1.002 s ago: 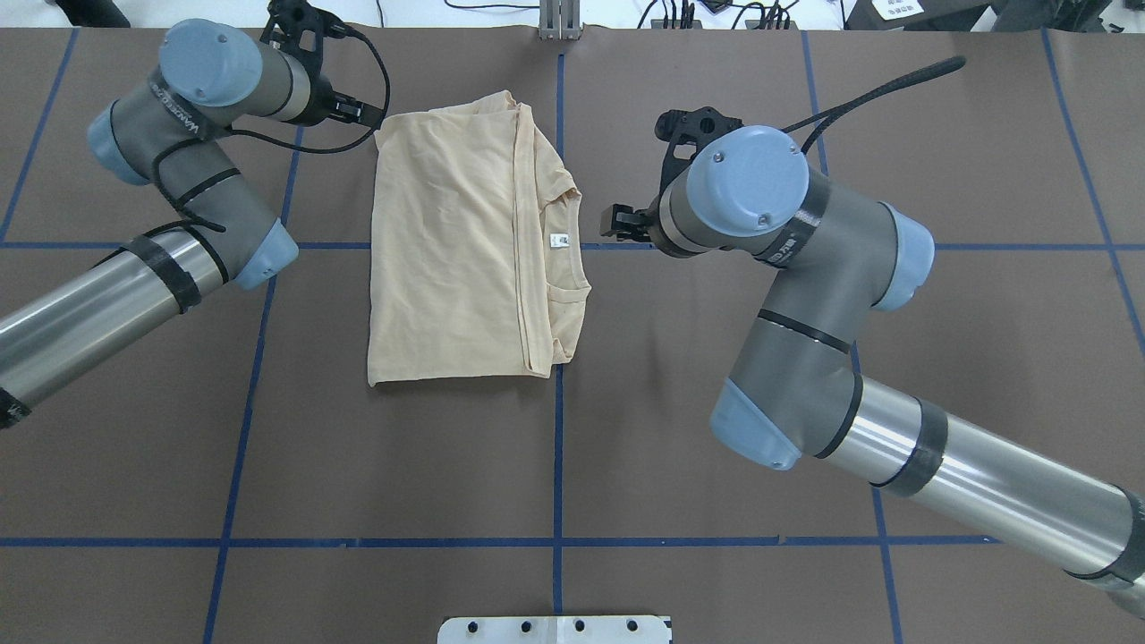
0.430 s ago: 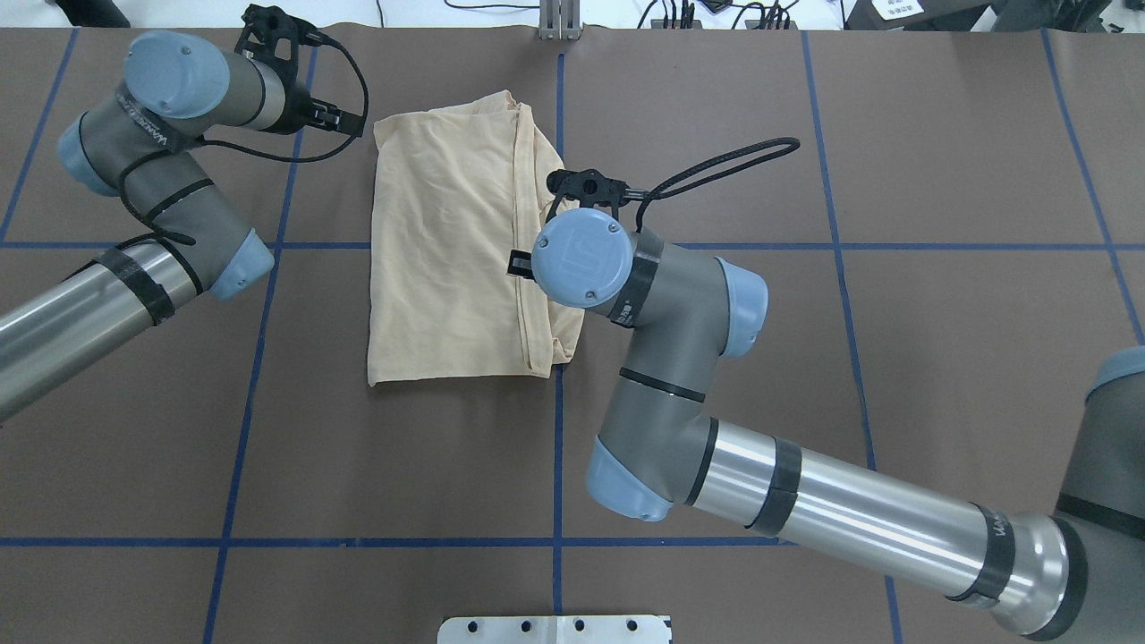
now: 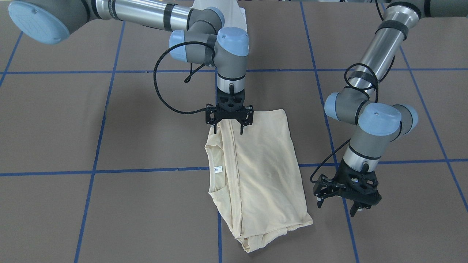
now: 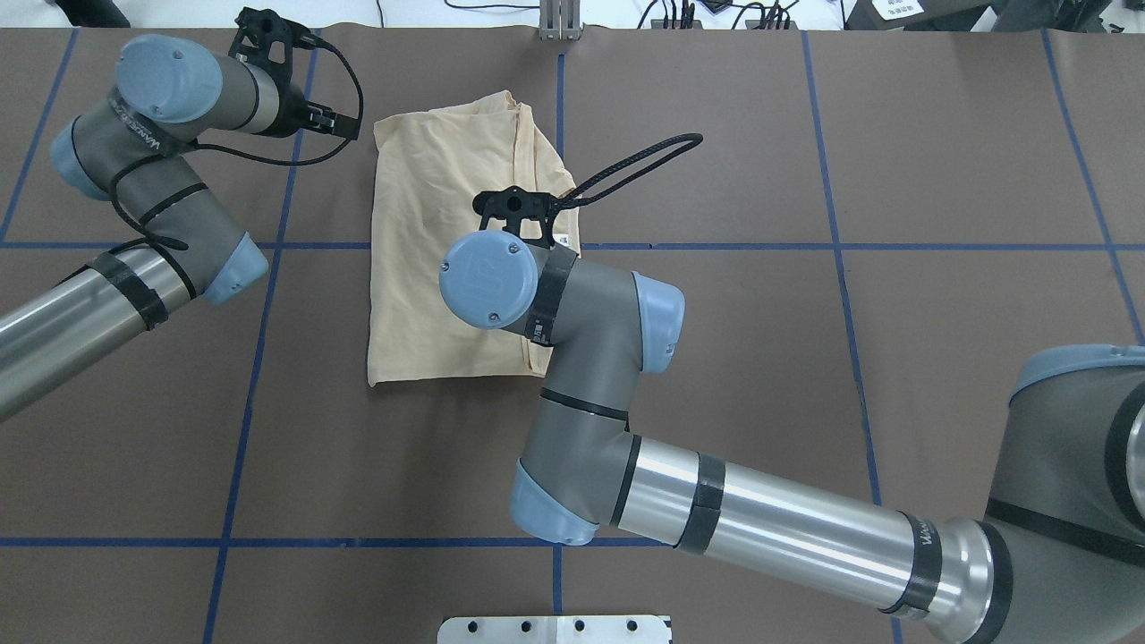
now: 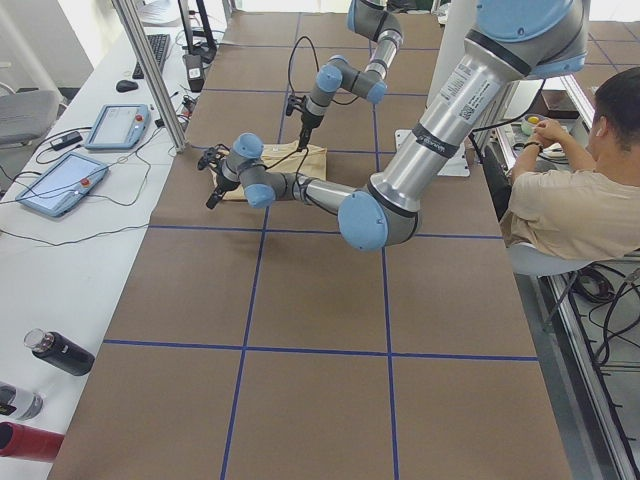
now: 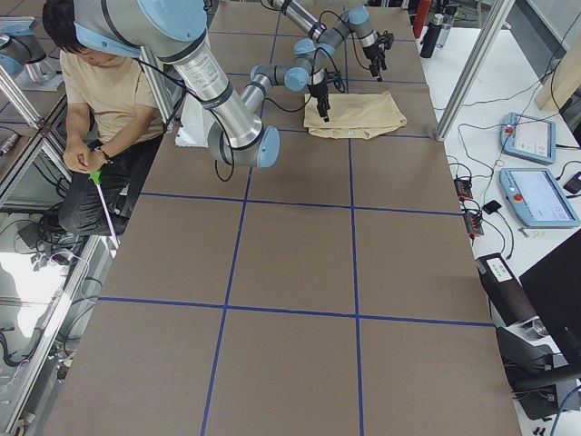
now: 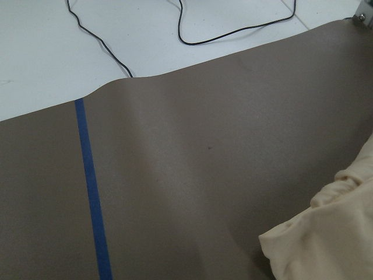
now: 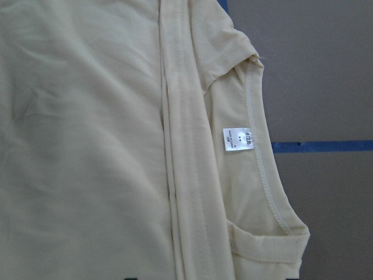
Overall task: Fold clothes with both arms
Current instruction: 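Move the right gripper over the shirt's collar edge while the left gripper withdraws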
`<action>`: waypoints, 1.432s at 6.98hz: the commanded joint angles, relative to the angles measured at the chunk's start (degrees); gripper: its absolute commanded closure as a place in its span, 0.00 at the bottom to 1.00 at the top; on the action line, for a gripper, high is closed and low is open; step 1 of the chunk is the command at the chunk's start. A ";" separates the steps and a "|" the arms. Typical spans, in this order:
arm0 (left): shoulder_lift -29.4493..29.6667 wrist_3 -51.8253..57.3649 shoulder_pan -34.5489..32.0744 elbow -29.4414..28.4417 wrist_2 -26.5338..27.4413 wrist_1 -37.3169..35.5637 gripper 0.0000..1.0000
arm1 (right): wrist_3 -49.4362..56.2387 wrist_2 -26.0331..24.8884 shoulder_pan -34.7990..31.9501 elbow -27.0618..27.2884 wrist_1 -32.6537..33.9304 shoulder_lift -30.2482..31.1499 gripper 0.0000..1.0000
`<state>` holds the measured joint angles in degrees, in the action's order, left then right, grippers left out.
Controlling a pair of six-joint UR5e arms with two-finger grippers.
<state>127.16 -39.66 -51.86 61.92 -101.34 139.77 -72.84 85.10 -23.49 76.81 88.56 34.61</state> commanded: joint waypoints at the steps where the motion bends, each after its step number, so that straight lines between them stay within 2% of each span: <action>1: -0.25 -0.15 0.00 0.04 0.00 -0.02 0.00 | 10.64 -0.63 1.86 -0.35 8.51 -1.82 0.12; 3: -0.33 -0.85 0.00 0.04 0.00 -0.02 0.00 | 16.22 -0.90 2.92 -0.96 11.10 -2.01 0.13; 7: -0.33 -0.86 0.00 0.04 0.00 0.06 0.00 | 21.06 -2.12 3.01 -3.16 11.37 -2.01 0.16; 9: -0.25 -0.86 0.09 0.04 0.00 -0.02 0.00 | 25.10 -2.39 1.70 -2.55 12.60 -0.87 0.17; 10: -0.25 -0.86 0.09 0.13 0.00 0.06 0.00 | 26.34 -2.31 0.73 -0.46 12.60 1.92 0.17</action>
<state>126.87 -40.52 -51.78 61.97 -101.34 139.77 -48.44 82.81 -21.63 74.54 100.90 34.04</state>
